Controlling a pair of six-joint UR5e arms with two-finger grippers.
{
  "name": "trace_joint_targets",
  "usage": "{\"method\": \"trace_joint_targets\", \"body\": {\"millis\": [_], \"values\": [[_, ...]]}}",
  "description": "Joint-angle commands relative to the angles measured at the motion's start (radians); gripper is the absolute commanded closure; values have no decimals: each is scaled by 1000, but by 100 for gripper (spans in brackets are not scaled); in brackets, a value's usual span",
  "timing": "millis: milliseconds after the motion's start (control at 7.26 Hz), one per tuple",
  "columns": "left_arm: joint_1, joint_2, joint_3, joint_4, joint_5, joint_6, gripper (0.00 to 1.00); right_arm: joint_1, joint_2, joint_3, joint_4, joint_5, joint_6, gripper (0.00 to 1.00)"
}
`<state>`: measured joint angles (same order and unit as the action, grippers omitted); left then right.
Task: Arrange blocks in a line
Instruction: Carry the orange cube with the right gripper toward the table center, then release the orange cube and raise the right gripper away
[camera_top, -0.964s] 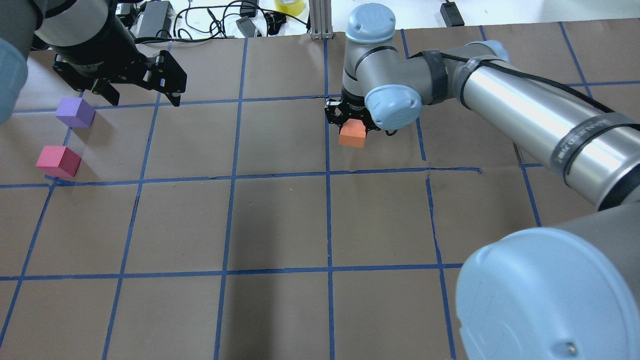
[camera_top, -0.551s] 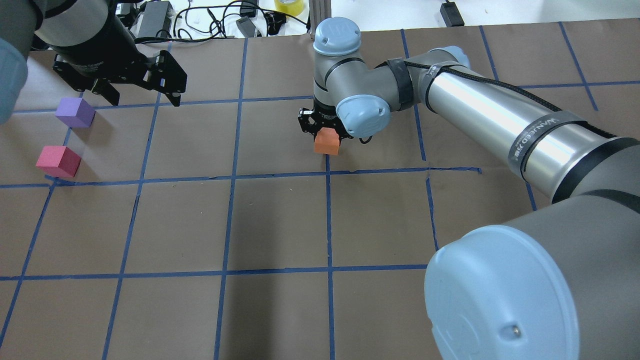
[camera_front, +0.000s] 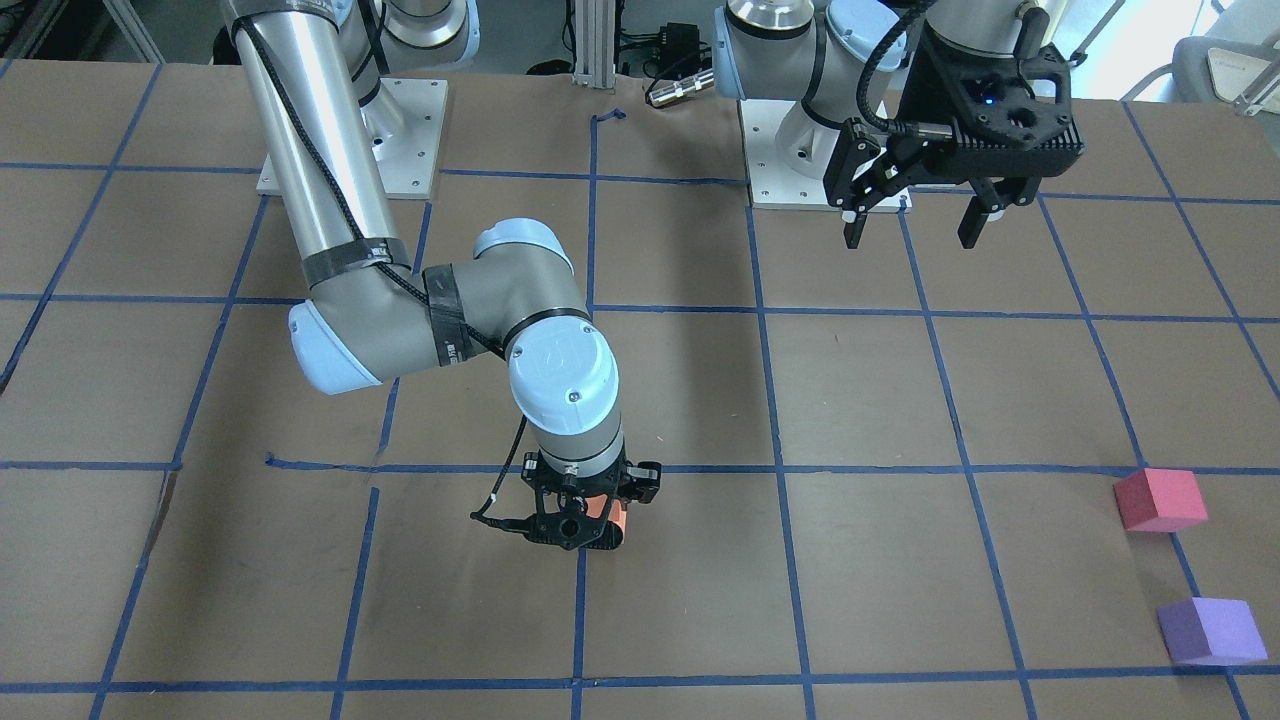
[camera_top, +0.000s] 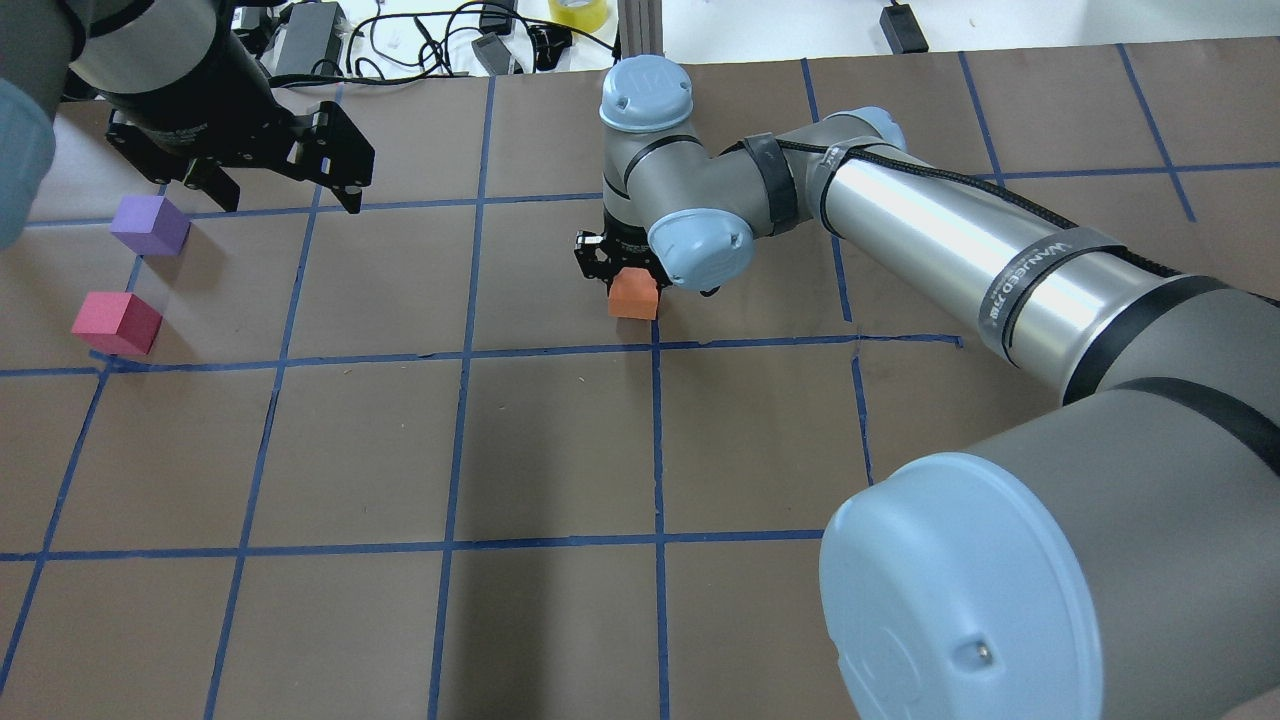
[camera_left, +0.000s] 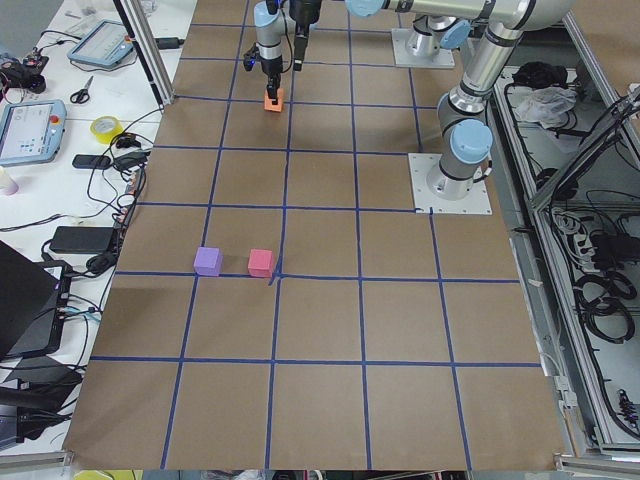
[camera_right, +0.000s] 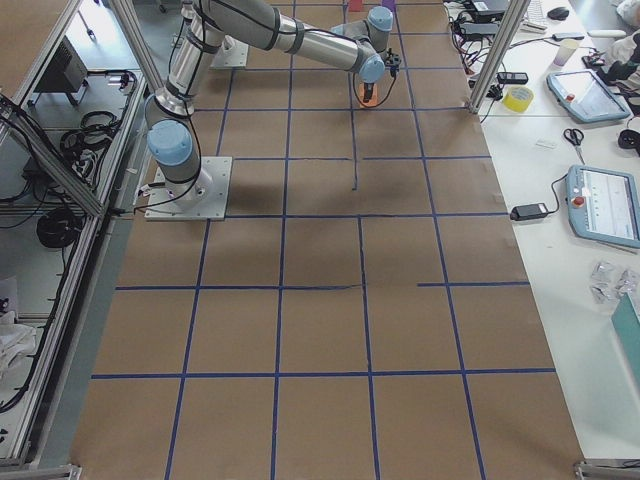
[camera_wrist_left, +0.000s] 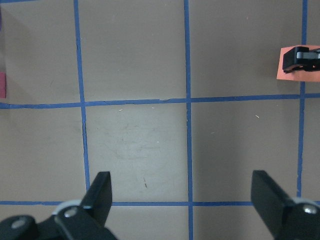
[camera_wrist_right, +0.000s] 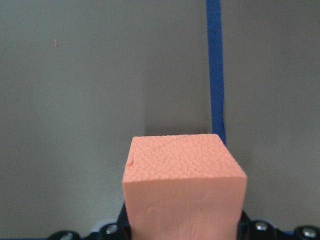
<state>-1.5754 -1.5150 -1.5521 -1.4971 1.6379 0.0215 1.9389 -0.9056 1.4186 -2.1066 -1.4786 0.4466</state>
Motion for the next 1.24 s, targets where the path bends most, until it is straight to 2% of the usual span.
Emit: {"method": "trace_joint_targets", "body": {"millis": [0, 138, 551, 689, 826, 1102], "values": [[0, 1, 1, 0, -4, -2, 0, 15, 7, -1, -32, 0, -15, 55], [0, -1, 0, 0, -4, -2, 0, 15, 13, -1, -97, 0, -44, 1], [0, -4, 0, -2, -1, 3, 0, 15, 2, -3, -89, 0, -37, 0], [0, -2, 0, -8, 2, 5, 0, 11, -39, -3, -69, -6, -39, 0], [0, -13, 0, -6, -3, 5, 0, -18, -115, -1, 19, -14, -51, 0], [-3, -62, 4, 9, -6, -6, 0, -69, -266, 16, 119, -54, -55, 0]]}}
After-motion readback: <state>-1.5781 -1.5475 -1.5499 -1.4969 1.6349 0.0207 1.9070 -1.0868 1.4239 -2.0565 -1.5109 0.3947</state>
